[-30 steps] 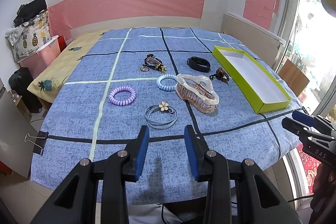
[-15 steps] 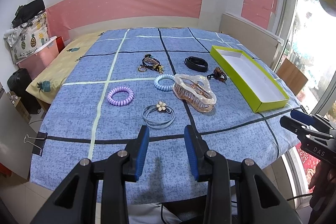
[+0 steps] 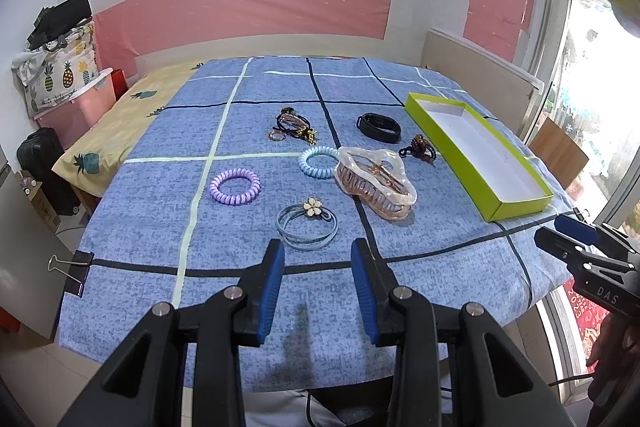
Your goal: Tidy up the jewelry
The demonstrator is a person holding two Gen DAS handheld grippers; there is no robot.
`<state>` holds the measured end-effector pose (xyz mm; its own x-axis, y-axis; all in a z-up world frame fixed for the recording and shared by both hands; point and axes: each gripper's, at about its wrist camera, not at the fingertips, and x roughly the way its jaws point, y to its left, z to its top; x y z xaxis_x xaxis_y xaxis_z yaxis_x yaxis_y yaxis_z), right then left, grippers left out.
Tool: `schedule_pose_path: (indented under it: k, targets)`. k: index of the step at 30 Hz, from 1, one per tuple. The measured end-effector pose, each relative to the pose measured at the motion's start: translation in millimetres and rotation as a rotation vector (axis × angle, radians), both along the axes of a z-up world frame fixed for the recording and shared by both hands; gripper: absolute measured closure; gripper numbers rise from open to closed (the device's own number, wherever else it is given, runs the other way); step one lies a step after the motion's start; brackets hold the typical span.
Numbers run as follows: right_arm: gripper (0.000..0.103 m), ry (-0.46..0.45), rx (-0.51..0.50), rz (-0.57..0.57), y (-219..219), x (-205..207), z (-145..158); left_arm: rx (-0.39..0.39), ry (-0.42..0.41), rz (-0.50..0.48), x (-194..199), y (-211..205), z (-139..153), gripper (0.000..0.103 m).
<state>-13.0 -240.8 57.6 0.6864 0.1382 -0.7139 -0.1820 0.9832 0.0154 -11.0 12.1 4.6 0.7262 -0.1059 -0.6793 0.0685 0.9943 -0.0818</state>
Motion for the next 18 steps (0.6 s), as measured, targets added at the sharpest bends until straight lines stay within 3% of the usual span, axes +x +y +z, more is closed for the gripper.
schedule_pose_path:
  k: [10, 18]
  targets:
    - [0.047, -0.011, 0.020, 0.076, 15.8, 6.5, 3.8, -0.002, -0.011, -0.004, 5.5, 4.2, -1.3, 0.067]
    - [0.047, -0.013, 0.028, 0.150, 38.7, 23.7, 1.4, -0.019, 0.007, 0.047, 22.8, 27.6, -8.0, 0.067]
